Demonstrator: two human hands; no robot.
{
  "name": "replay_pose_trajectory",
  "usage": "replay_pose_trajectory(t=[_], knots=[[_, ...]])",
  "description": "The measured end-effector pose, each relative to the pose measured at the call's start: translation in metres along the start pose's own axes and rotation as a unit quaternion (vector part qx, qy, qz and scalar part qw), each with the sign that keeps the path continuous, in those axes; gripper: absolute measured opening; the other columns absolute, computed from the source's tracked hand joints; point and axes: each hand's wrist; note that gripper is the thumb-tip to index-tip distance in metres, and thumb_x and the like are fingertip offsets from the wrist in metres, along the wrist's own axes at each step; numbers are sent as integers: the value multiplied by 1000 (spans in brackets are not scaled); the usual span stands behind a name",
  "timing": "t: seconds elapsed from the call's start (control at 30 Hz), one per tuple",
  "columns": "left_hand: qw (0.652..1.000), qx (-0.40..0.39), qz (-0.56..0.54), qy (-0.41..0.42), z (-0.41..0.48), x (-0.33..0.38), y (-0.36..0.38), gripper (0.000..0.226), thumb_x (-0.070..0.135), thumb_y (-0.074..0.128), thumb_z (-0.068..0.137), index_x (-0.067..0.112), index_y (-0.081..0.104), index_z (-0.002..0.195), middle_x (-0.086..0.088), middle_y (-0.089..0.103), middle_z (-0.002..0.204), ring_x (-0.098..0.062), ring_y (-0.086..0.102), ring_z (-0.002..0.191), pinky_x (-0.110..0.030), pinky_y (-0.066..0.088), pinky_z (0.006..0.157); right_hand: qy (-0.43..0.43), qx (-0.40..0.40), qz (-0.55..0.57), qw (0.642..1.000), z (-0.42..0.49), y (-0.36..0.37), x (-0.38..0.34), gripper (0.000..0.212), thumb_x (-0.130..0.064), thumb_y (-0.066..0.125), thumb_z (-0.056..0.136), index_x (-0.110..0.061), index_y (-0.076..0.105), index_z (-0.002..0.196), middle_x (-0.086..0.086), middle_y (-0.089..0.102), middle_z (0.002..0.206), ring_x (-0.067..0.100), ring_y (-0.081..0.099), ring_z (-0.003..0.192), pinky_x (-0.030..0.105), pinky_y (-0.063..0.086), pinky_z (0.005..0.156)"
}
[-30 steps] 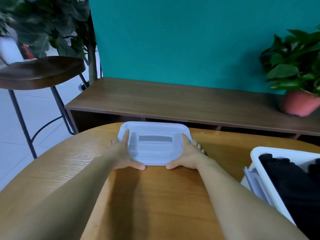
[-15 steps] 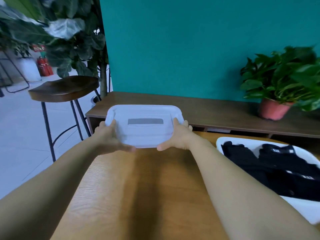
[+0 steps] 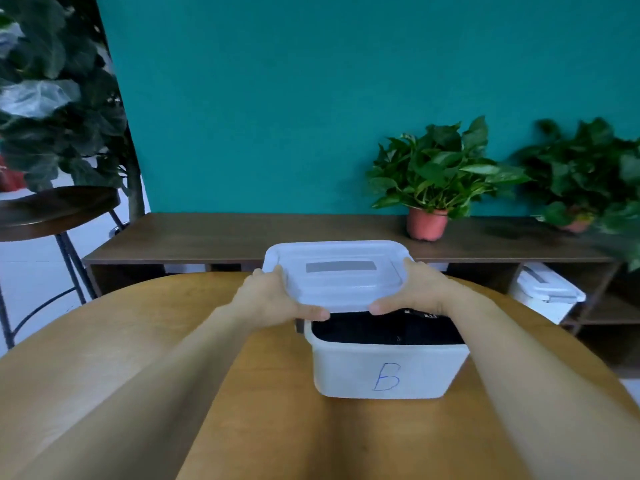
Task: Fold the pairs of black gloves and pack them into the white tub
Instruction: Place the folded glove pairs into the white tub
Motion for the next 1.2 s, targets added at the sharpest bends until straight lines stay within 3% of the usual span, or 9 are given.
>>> replay_pose_trajectory(t=[0.1,0.3,0.57,0.77,0.93,1.0,1.07,1.13,1.2], knots=[[999,-32,22,11,7,39,30,109,91,64,29,23,48,112,3,57,106,-18,55,100,-33,53,80,32,-5,54,998,-1,-13,53,126,-77,84,14,-29,49,126,-7,59,119,15,57,107,39,51,93],[995,-53,84,7,19,65,51,97,95,63,36,22,52,98,4,61,95,-18,57,95,-35,52,83,32,-25,100,994,4,-19,93,112,-72,88,19,-30,54,117,-9,62,115,13,60,105,38,53,92],[996,-50,79,-4,4,61,60,96,91,67,35,23,53,101,9,60,95,-11,58,89,-31,55,76,11,-18,21,1000,-6,-1,98,116,-84,70,21,-22,48,116,-2,51,114,19,51,106,37,51,88],[997,-57,52,-10,-7,55,62,111,93,67,25,25,53,112,11,59,106,-16,54,108,-36,53,91,15,-6,-10,1000,-19,7,102,130,-94,64,13,-23,48,122,-2,49,118,20,48,111,40,49,93],[994,-79,70,-8,-14,52,63,128,103,58,24,27,53,128,9,60,121,-21,44,130,-37,47,101,9,7,18,1000,-27,18,109,147,-97,63,13,-23,41,138,1,39,147,22,37,134,42,44,103],[990,-66,123,-26,-18,60,57,125,105,47,38,23,54,132,0,54,134,-25,44,130,-40,43,104,17,7,28,999,-29,14,103,154,-99,62,22,-27,21,153,2,23,159,24,25,144,47,35,112],[981,-32,187,-25,-18,73,52,123,103,36,51,22,47,143,-9,31,156,-31,26,145,-44,31,114,16,23,7,1000,-29,11,95,142,-95,59,47,-26,2,158,4,-1,165,26,4,151,47,18,121],[978,-24,207,13,-10,83,54,130,102,29,51,27,21,157,-8,0,167,-29,-2,153,-47,11,123,-9,56,-53,997,-24,10,89,127,-91,49,64,-25,-6,157,5,-17,164,22,-14,151,43,3,122],[978,-41,194,62,3,88,59,136,103,28,46,32,4,159,-6,-13,166,-25,-14,152,-47,-3,123,-35,55,-99,993,-15,11,86,120,-92,41,68,-27,-8,157,5,-22,162,21,-20,149,43,-4,123]])
Point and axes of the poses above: each hand's wrist, its own z-axis towards the middle knuckle, its own y-axis out of the palm, x = y × z
